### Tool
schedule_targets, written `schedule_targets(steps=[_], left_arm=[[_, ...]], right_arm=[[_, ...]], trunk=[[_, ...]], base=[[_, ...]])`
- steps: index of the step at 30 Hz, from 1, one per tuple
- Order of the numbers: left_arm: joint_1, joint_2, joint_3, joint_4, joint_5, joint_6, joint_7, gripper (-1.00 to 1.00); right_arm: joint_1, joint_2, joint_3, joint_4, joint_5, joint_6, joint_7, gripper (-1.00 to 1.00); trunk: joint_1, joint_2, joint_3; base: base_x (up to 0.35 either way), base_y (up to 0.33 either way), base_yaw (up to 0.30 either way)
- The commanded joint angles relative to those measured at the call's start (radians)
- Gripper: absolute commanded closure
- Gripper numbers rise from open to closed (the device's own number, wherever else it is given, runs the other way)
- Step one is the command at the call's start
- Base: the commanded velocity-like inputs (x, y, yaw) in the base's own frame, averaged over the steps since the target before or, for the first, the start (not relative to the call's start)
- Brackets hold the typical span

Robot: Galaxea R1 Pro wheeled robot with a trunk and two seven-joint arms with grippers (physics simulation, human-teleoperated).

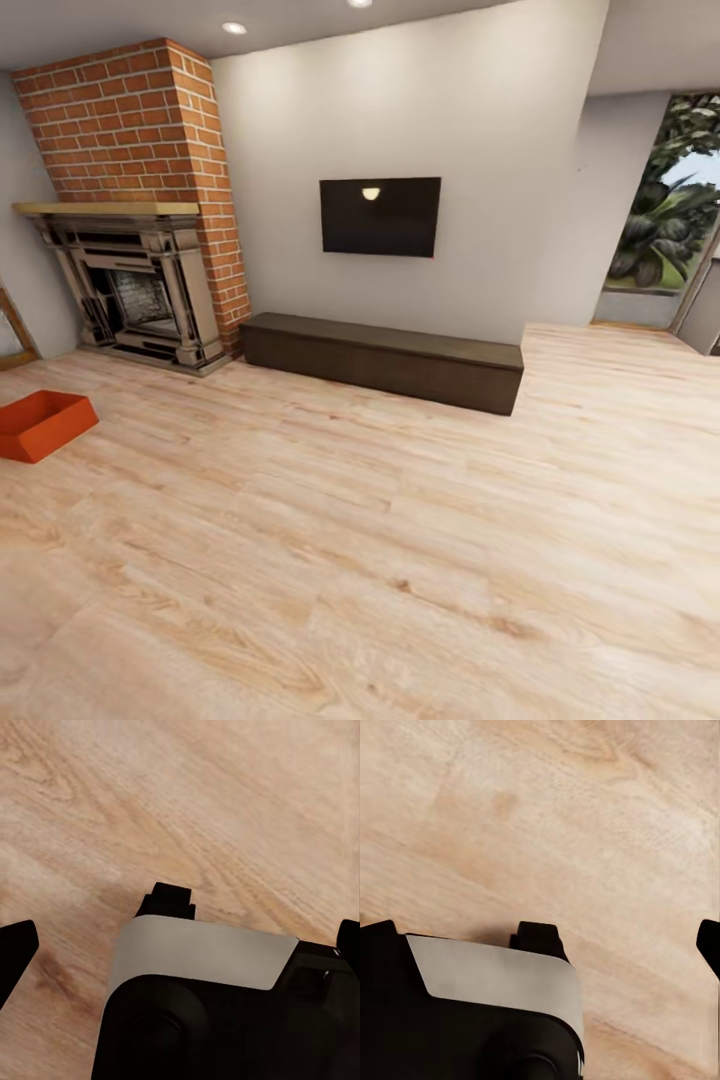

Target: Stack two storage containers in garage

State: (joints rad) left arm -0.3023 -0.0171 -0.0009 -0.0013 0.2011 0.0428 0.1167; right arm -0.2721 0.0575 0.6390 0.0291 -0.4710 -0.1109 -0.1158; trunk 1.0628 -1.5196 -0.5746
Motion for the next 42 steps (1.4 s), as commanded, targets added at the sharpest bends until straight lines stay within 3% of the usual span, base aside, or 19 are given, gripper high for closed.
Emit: schedule_targets(steps=[1,19,42], left_arm=[[0.0,-0.001,-0.001,0.0,0.006,0.003,0.003,-1.0],[0.0,-0.001,-0.001,0.0,0.006,0.003,0.003,-1.0],[-0.001,-0.001,-0.001,0.0,0.006,0.003,0.003,-1.0]], right_arm=[[-0.001,0.001,0.008,0.003,-0.009,-0.006,-0.001,-1.0],[-0.001,0.0,0.008,0.003,-0.011,-0.006,-0.001,-1.0],[-0.001,-0.001,0.008,0.003,-0.012,-0.006,-0.001,-1.0]], trunk=[[0.001,0.0,-0.001],[0.001,0.0,-0.001],[0.001,0.0,-0.001]], base=[[0.322,0.0,0.269],[0.322,0.0,0.264],[0.322,0.0,0.008]])
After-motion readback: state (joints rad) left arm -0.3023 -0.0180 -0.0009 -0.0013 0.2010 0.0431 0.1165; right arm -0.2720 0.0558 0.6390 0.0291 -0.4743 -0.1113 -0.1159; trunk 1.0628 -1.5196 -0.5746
